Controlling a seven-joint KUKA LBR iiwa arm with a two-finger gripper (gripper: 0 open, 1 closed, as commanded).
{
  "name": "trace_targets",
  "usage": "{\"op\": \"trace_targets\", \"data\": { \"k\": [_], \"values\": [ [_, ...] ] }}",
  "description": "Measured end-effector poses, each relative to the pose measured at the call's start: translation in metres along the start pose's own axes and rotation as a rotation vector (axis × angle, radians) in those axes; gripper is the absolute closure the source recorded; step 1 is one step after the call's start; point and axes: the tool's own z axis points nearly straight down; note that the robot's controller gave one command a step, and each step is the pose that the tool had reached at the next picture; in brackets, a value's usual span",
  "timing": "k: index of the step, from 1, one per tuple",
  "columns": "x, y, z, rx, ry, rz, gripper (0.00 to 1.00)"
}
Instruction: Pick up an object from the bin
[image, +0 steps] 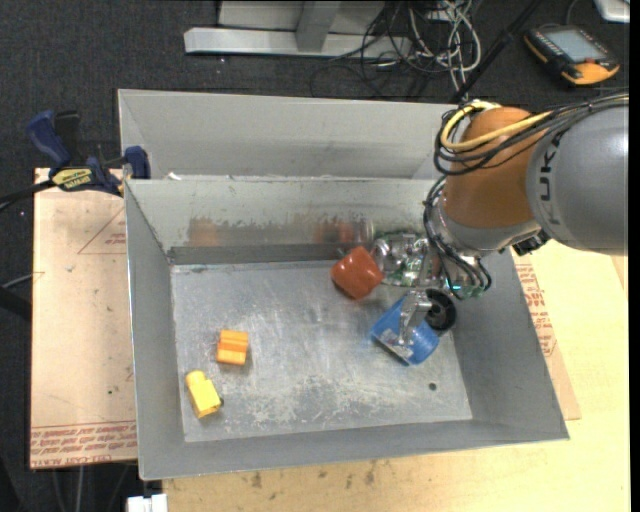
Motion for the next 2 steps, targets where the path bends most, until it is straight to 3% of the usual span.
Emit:
{"op": "trace_targets", "data": {
  "k": [1,2],
  "values": [
    [-0.002,0.000,-0.004,0.001,-0.007,-0.001,0.00],
    [0.043,-0.012,0.048,0.000,-0.009,0.084,0.00]
  ]
}}
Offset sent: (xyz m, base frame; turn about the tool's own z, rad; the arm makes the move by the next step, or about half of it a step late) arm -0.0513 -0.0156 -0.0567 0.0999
